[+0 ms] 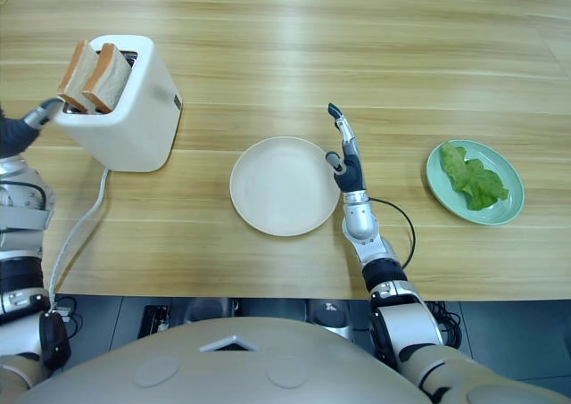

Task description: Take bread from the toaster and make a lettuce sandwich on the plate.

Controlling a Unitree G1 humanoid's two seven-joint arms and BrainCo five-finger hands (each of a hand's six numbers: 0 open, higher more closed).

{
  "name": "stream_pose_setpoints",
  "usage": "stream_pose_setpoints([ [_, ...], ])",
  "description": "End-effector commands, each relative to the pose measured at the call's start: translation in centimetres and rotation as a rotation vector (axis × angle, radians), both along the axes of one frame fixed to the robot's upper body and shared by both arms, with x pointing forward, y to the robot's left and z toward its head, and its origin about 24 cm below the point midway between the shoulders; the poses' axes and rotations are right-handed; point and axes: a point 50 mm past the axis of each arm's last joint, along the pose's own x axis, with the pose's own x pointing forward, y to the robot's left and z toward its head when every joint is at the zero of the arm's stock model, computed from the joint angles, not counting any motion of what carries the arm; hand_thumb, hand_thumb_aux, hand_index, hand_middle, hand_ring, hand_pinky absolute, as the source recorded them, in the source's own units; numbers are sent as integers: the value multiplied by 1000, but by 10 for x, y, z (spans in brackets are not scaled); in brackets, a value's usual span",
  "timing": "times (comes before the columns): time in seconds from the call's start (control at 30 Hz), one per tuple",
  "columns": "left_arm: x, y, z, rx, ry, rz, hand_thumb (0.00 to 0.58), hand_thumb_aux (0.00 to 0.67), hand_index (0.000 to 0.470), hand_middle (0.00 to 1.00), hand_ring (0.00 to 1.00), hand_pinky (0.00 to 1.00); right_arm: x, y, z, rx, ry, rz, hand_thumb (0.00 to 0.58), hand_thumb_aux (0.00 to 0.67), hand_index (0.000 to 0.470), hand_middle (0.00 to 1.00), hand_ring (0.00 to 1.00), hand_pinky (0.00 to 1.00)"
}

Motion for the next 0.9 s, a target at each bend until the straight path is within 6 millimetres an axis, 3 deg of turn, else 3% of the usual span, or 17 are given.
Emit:
stream_pose_setpoints([
  [0.03,11,15,-17,-28,147,73,0,0,0,0,0,0,2,-3,-2,-17,13,-12,0,0,0,0,0,0],
  [0.3,23,21,-35,-28,303,126,0,0,0,0,0,0,5,1,-2,-28,15,1,0,0,0,0,0,0],
  [0.57,32,2,-36,12,401,72,0,0,0,0,0,0,5,4,-3,-34,14,17,0,0,0,0,0,0],
  [0.6,34,-2,-32,22,407,64,275,184,126,0,0,0,5,3,-2,-34,13,17,0,0,0,0,0,0],
  [0.63,36,-8,-26,39,402,55,447,349,240,0,0,0,5,3,-2,-34,12,16,0,0,0,0,0,0],
  [0.67,38,-13,-19,59,395,44,528,470,323,0,0,0,5,3,-2,-33,11,15,0,0,0,0,0,0],
  [0.7,40,-20,-12,81,391,34,528,470,323,0,0,0,5,3,-2,-33,11,15,0,0,0,0,0,0],
  [0.73,42,-27,-4,101,385,23,580,670,460,0,0,0,5,3,-2,-32,11,15,0,0,0,0,0,0],
  [0.9,55,-50,14,149,399,-24,580,670,460,0,0,0,5,4,-2,-29,11,16,0,0,0,0,0,0],
])
